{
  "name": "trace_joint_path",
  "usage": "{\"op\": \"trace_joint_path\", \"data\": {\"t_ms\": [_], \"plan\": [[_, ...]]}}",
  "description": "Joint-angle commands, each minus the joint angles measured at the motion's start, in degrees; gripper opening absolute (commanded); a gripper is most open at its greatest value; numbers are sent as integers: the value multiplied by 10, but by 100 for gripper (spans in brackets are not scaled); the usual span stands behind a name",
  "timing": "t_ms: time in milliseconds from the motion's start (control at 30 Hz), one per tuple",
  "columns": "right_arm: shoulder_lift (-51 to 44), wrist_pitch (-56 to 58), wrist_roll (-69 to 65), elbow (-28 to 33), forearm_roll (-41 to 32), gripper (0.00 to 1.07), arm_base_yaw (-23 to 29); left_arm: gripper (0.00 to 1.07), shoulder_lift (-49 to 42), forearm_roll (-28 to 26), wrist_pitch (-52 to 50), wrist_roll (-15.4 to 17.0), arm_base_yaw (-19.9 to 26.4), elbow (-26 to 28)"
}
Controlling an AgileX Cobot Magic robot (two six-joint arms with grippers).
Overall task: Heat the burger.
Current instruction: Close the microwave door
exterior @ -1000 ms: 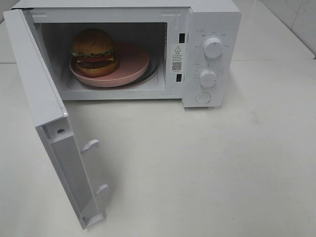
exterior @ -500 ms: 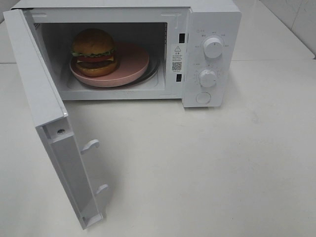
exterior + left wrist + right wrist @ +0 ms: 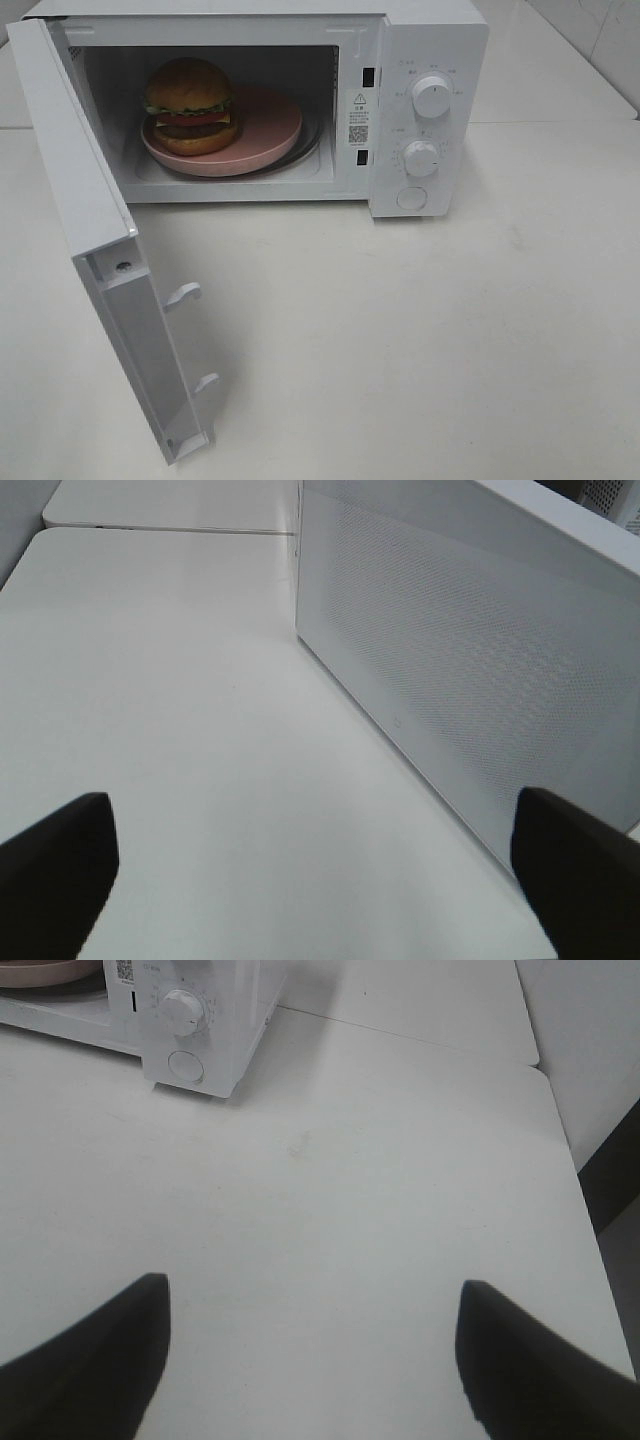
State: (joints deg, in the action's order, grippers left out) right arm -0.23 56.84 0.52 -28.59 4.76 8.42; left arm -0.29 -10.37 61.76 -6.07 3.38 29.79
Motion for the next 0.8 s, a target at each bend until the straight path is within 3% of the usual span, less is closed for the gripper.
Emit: {"op": "trace_joint_path", "data": {"t_ms": [33, 700, 800], "plan": [[-15, -1, -5, 1, -1, 76, -3, 100, -10, -3, -2, 1, 1, -1], [-15, -1, -5, 1, -1, 76, -3, 100, -10, -3, -2, 3, 1, -1], [-15, -1, -5, 1, -1, 75, -3, 97, -6, 2, -11, 25, 1, 5]]}}
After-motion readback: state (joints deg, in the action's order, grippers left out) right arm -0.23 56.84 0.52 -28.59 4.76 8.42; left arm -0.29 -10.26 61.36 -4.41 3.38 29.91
